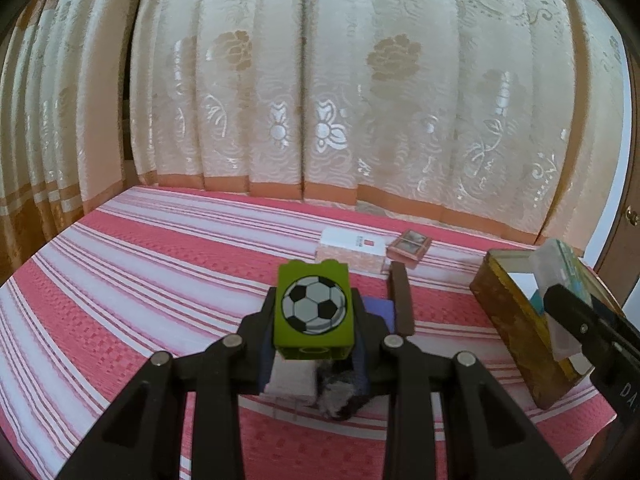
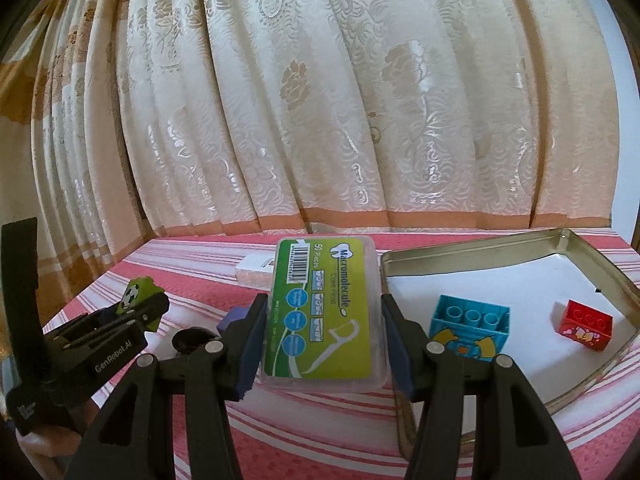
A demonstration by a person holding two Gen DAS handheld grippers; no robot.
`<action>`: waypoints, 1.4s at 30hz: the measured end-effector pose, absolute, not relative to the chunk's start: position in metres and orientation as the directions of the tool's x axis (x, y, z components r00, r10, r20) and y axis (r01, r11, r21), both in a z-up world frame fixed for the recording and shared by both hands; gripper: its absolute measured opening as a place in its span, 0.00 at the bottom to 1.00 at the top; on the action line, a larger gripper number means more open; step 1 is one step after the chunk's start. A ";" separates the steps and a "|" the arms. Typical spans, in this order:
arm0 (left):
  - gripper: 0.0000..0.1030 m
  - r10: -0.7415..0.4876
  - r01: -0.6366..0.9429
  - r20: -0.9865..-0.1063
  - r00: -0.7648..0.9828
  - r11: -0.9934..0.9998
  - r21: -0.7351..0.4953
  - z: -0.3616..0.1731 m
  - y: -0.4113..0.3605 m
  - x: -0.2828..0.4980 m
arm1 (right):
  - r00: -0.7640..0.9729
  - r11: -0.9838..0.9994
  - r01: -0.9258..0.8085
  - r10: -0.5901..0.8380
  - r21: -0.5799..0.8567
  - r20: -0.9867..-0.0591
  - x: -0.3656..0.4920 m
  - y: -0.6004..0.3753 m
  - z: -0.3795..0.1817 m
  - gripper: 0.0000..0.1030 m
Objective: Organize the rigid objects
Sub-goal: 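Carry the soccer-ball cube and floss box over the gold tray with both tools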
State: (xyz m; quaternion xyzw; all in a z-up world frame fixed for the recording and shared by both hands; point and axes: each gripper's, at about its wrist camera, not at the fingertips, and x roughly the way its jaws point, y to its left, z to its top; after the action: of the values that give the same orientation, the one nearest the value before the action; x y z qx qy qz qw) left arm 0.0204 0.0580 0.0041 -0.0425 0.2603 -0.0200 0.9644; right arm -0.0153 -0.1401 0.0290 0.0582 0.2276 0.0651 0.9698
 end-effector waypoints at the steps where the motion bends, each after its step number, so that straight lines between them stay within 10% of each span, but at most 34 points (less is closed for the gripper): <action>1: 0.29 -0.061 0.019 -0.500 0.864 0.996 -0.090 0.004 0.055 0.020 | 0.889 0.985 -0.099 0.151 0.142 -0.432 -0.016 -0.142 0.029 0.55; 42: 0.29 -0.247 0.268 -0.428 0.870 0.963 -0.012 0.038 -0.117 0.005 | 0.913 0.976 0.195 -0.146 0.093 -0.381 -0.032 -0.313 0.041 0.55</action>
State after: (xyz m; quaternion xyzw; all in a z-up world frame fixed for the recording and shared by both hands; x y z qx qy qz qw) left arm 0.0052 -0.1169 0.0375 0.0240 0.2179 -0.1331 0.9666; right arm -0.0325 -0.3135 0.0407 0.0646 0.1895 -0.0873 0.9759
